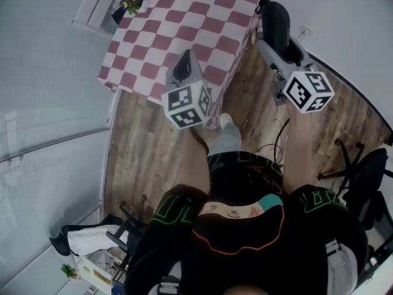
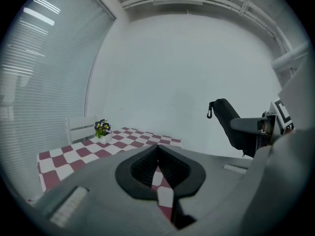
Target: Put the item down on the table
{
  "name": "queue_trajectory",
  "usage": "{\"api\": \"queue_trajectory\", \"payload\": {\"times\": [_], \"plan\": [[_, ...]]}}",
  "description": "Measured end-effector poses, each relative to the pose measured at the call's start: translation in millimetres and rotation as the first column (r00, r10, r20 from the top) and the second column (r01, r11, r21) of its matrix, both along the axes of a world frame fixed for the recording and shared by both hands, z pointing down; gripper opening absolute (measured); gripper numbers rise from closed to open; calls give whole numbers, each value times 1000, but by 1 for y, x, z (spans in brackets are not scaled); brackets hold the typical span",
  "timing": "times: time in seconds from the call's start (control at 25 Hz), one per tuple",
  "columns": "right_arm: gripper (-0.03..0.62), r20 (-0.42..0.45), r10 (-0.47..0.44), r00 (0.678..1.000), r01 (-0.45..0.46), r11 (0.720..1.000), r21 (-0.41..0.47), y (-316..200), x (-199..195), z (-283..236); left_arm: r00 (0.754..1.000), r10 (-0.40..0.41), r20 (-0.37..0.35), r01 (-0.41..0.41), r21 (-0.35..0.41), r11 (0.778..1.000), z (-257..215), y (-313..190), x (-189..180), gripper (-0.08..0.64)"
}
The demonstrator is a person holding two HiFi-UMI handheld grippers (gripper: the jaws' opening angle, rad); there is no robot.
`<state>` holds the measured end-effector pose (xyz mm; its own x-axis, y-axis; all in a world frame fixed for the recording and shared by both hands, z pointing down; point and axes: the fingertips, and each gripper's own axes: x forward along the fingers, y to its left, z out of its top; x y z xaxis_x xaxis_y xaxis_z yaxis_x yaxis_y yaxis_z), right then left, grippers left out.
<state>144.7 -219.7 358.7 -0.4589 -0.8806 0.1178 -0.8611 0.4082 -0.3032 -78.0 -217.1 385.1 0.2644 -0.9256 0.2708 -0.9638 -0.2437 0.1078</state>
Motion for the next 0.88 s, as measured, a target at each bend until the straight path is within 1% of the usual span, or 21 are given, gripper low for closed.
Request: {"api": "queue_trajectory", "payload": {"times": [0.12, 0.2, 0.56, 0.88], "plan": [[341, -20, 1, 1000, -2, 1000, -24, -12, -6, 6, 1000, 14, -25, -15, -21, 1000, 11, -16, 0, 9], [341, -41, -10, 999, 9, 999, -32, -22, -12, 5, 999, 9, -46, -10, -32, 999, 16, -24, -3, 9], [341, -119, -81, 990, 73, 995, -69, -55, -58, 5, 988, -76, -136, 66, -78, 995, 39, -46, -48, 9], [341, -157, -109, 982, 99, 992, -75, -71, -70, 1, 980, -80, -182, 70, -64, 996, 37, -64, -48, 9]]}}
